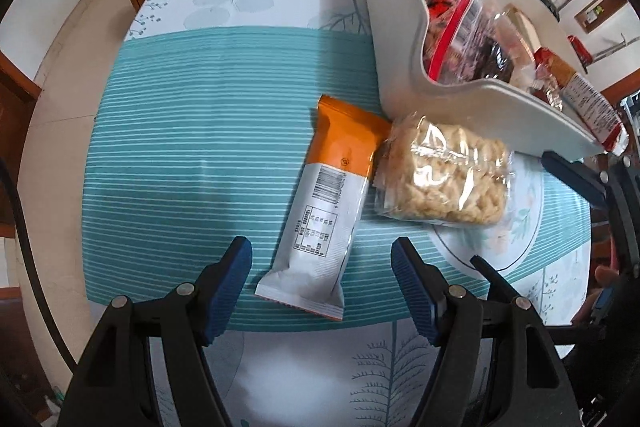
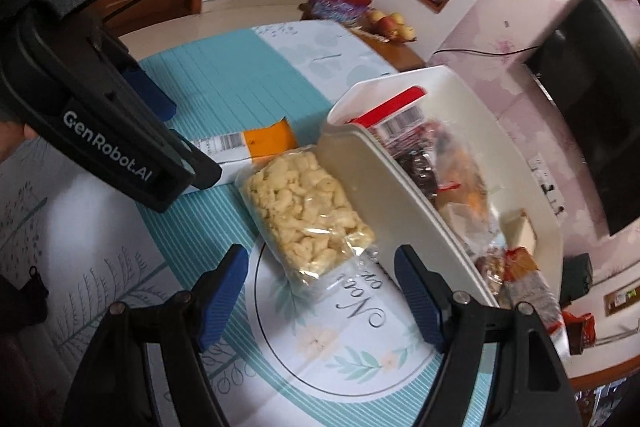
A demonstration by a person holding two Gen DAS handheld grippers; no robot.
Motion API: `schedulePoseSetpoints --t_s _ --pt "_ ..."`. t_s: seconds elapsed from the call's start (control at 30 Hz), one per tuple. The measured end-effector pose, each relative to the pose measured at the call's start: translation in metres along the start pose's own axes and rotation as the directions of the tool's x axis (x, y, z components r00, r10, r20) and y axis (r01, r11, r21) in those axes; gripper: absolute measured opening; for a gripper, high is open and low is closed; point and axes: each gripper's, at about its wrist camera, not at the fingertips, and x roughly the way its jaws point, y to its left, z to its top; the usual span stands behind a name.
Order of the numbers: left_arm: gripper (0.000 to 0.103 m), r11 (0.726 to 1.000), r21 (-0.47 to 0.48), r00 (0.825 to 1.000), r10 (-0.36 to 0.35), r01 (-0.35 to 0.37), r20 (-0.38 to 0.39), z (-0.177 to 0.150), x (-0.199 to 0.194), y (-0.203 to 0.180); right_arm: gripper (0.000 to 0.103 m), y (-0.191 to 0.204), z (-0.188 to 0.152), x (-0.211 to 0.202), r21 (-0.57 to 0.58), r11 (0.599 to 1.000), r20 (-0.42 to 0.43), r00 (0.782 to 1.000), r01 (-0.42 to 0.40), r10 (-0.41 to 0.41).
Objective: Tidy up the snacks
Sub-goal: 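Lower left tool to orange-white bar while right tool lowers to puffed-snack bag, then close left tool on orange-white bar while right tool closes on puffed-snack bag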
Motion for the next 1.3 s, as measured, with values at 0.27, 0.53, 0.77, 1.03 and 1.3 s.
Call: schedulePoseSetpoints --t_s 0.27,0.53,0.77,1.03,1.3 --pt "0.068 1.000 0.008 0.999 0.009 -0.008 -0.037 0.003 0.011 -0.007 0.076 -0.001 0.006 0.020 -0.086 0.996 -0.021 1.000 -0.015 0.013" --pt "0.054 1.000 -0.022 0.997 0.014 -0.016 -0.077 0.005 0.025 -0.005 0.076 -0.003 0.015 0.035 -0.102 0.994 -0.021 0.999 -0.027 0.025" --pt "0.045 0.999 -0.040 0.998 0.020 -0.023 -0.068 0.003 0.028 -0.011 0.076 -0.004 0.014 0.044 -0.093 0.994 -0.028 0.998 -0.049 0.047" --pt "0.039 0.998 -0.051 0.999 0.018 -0.020 -0.041 0.003 0.028 -0.006 0.076 -0.005 0.013 0.056 -0.068 0.994 -0.050 0.996 -0.081 0.078" --pt "0.032 0.995 -0.100 0.999 -0.026 0.024 -0.021 -0.008 0.018 0.005 0.063 -0.008 0.009 0.052 -0.016 0.997 -0.067 0.995 -0.072 0.071"
